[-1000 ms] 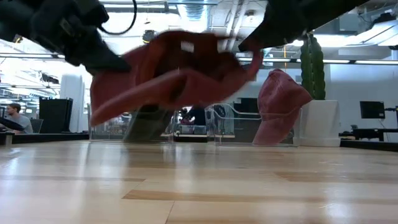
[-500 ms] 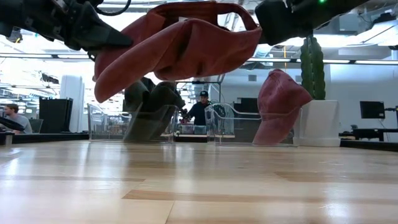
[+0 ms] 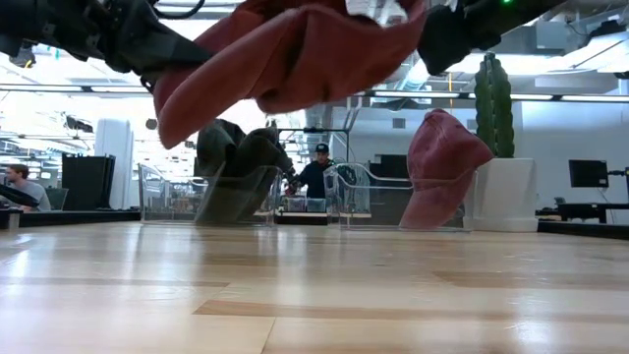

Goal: Pick & Place hat
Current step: Put the red cap into the right transparent bin

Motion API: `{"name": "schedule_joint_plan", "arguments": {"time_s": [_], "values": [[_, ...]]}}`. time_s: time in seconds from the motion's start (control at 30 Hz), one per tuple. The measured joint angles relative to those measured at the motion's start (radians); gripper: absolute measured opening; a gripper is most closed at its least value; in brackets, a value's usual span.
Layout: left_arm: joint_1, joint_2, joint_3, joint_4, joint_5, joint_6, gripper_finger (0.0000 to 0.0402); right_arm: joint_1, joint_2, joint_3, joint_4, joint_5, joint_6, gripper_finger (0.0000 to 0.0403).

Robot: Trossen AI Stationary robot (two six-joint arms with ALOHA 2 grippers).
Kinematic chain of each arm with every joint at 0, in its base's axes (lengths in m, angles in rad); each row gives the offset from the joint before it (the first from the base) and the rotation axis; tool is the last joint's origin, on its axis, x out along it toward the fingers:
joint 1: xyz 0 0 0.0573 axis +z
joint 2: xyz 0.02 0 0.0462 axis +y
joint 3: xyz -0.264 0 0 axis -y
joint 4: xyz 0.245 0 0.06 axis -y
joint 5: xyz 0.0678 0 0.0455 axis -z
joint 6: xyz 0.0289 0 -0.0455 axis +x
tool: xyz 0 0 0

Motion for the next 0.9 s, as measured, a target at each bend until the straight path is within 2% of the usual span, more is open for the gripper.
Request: {"name": "schedule_joint_plan", "arguments": {"time_s": [0.17, 0.27, 0.43, 0.6, 0.8, 0.9], "values": [[0.001, 0.0, 0.001, 0.046, -0.002, 0.0, 0.0014, -0.048, 0.037, 0.0, 0.015, -0.073, 0.069, 0.0002], [0.001, 0.007, 0.001, 0.053, -0.011, 0.0, 0.0014, -0.077, 0.054, 0.0, 0.109, -0.14, 0.064, 0.0003], [0.016, 0.044, 0.001, 0.064, -0.045, 0.0, 0.0015, -0.114, 0.06, 0.0, 0.373, -0.316, -0.101, 0.0001], [0.039, 0.085, 0.001, 0.102, -0.044, -0.004, 0.0015, -0.149, 0.059, 0.0, 0.57, -0.379, -0.263, 0.0], [0.068, 0.132, 0.001, 0.179, -0.044, -0.004, 0.0014, -0.22, 0.072, 0.001, 0.55, -0.535, -0.174, 0.0], [0.082, 0.159, 0.001, 0.218, -0.044, -0.005, 0.0015, -0.249, 0.116, 0.005, 0.543, -0.555, -0.145, 0.0]]}}
